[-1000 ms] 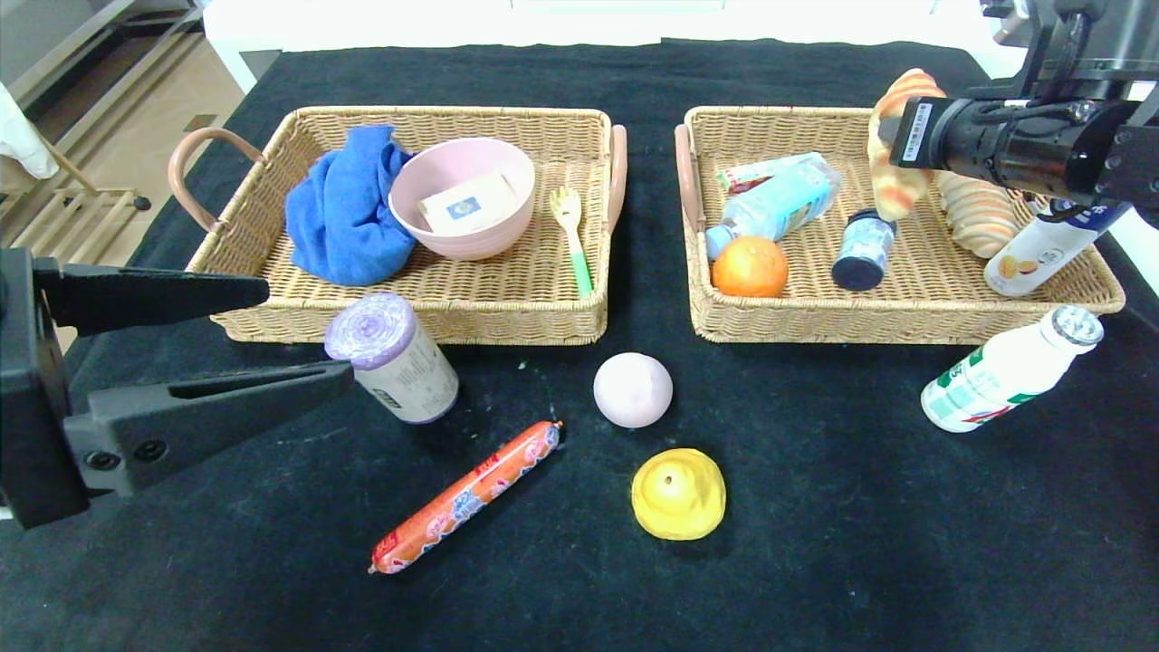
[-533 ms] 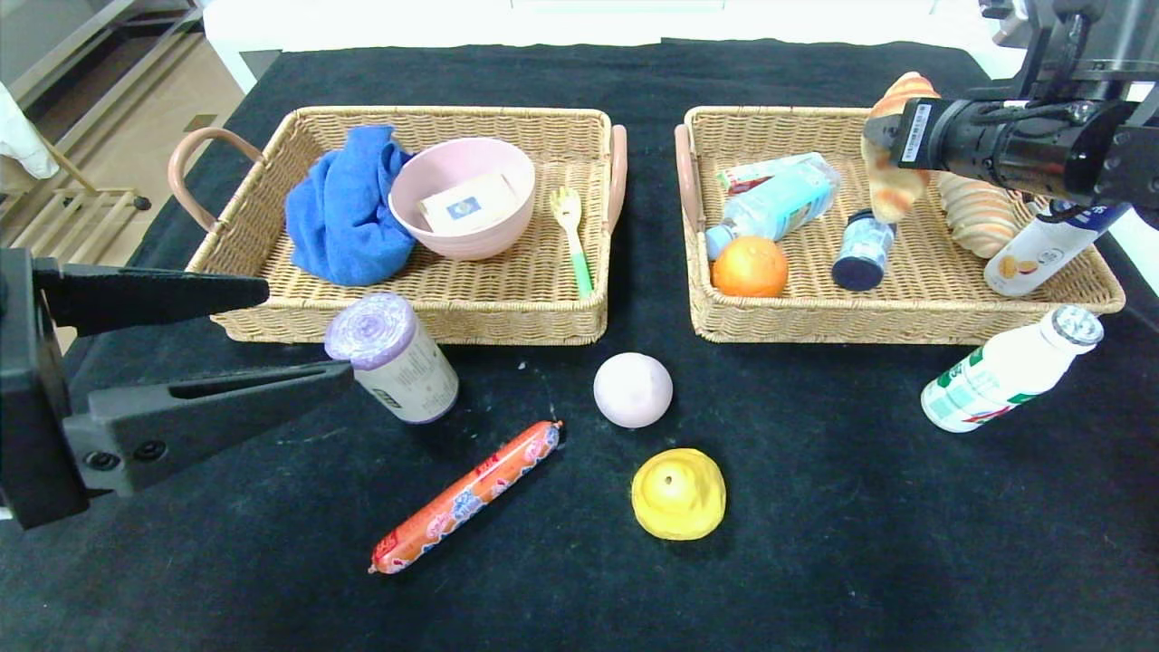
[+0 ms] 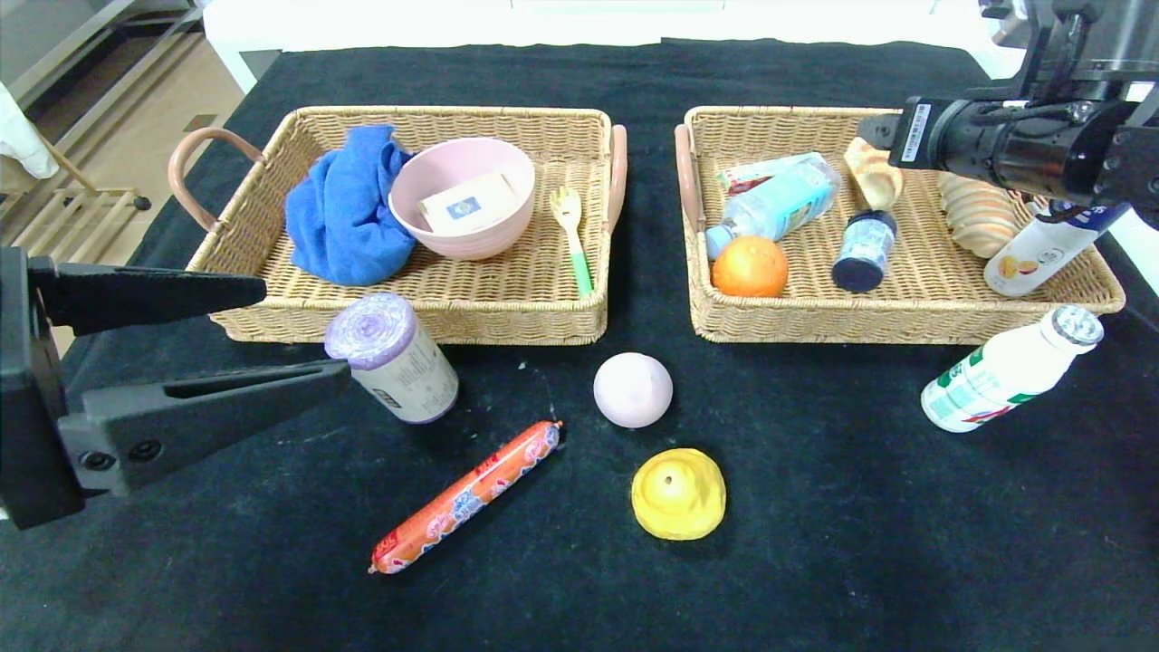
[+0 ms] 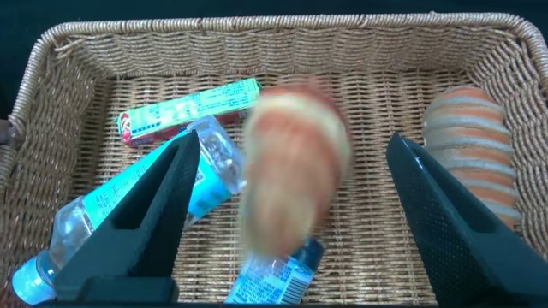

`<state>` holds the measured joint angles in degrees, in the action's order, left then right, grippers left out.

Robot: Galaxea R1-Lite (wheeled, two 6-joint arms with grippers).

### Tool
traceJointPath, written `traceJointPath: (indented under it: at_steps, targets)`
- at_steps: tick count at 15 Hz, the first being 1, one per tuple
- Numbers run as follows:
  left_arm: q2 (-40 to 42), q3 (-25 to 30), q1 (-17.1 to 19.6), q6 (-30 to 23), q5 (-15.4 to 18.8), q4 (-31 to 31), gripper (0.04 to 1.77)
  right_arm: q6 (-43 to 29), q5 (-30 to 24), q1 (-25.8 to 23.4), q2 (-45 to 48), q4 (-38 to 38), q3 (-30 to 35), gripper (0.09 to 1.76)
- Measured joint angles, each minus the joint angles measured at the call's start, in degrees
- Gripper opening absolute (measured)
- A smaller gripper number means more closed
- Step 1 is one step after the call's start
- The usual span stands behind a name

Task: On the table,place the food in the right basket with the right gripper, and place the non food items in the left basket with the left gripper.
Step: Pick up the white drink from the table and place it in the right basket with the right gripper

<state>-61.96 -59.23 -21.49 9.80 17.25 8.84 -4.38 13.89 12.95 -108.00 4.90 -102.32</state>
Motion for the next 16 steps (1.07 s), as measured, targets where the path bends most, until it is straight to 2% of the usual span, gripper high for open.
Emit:
traceJointPath:
  at_steps: [10,16]
  targets:
    - [0.15,-0.02,0.05,0.0,-0.02,-0.09,1.72,0.16,-0.06,0.04,0.12,-0.02,0.39,1.67]
    - [0.28,-0.07,0.05,-0.02,-0.02,-0.07,1.72,0.35,-2.76,-0.11,4.06,-0.72,4.47,1.69]
